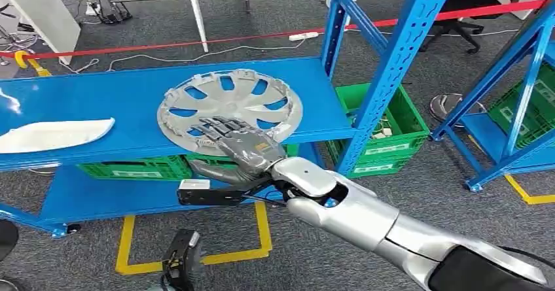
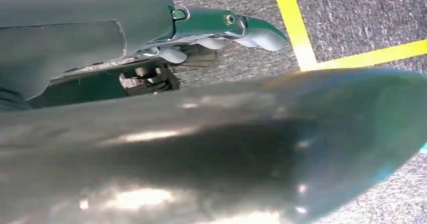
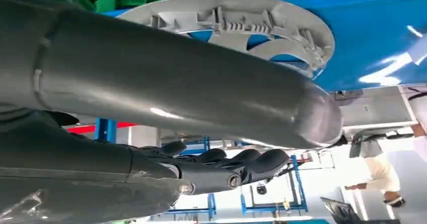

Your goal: Take the parts from the cabinet and place them on the table.

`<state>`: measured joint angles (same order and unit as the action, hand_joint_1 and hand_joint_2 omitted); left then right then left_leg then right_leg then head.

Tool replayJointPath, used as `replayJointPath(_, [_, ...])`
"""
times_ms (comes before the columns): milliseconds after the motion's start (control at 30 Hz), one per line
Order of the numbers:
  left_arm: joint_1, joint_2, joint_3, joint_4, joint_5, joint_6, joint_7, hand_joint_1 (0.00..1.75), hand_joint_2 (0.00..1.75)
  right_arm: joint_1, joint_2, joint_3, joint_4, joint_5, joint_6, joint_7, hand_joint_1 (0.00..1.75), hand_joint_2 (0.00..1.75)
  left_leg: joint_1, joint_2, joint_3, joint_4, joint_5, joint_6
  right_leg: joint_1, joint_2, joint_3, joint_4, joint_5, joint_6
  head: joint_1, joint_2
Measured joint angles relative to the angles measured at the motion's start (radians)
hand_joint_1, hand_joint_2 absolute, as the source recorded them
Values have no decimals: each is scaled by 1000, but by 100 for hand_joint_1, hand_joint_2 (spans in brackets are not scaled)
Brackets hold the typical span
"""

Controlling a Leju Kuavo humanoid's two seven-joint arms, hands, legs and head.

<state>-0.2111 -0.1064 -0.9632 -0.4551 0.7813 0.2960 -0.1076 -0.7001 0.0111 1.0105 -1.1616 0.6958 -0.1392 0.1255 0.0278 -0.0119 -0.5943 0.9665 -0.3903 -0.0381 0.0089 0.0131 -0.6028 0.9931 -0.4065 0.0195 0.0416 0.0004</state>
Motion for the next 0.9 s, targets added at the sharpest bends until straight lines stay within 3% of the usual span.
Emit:
replayJointPath(400, [2, -2, 0, 0, -12, -11, 0, 0, 0, 49, 0, 18, -9, 51, -88, -95, 0, 0, 0, 0, 0, 0, 0, 0, 0, 0, 0, 0, 0, 0, 0, 0])
replayJointPath(533, [2, -1, 0, 0, -14, -13, 0, 0, 0, 62, 0, 24, -10, 65, -86, -87, 0, 0, 0, 0, 0, 0, 0, 0, 0, 0, 0, 0, 0, 0, 0, 0])
replayJointPath(767, [8, 3, 2, 0, -20, -20, 3, 0, 0, 202, 0, 5, -48, 177, -51, -88, 0, 0, 0, 0, -1, 0, 0, 0, 0, 0, 0, -1, -1, -1, 0, 0])
replayJointPath(800, [7, 5, 2, 0, -20, -20, 3, 0, 0, 213, 2, 2, -49, 178, -48, -95, 0, 0, -3, 0, -3, -3, -13, 16, -7, -1, 5, -19, -2, 12, -1, 0])
replayJointPath(833, [8, 5, 3, -1, -20, -20, 3, 0, 0, 225, 2, -1, -51, 179, -45, -98, 0, 0, -3, 1, 4, -23, -14, 26, -5, -1, 6, 4, 26, 19, -1, 0])
replayJointPath(867, [9, 4, 3, -1, -20, -19, 4, 0, 0, 229, 5, -5, -55, 180, -43, -101, 0, 0, -1, 0, 14, -36, -11, 32, -4, -1, 10, 0, 28, 24, 1, 0])
replayJointPath(900, [9, 3, 3, -1, -21, -17, 5, 0, 0, 230, 6, -7, -56, 180, -42, -103, 0, 0, 6, -1, 26, -39, -5, 37, -6, -2, -5, 1, 15, 26, -2, 0])
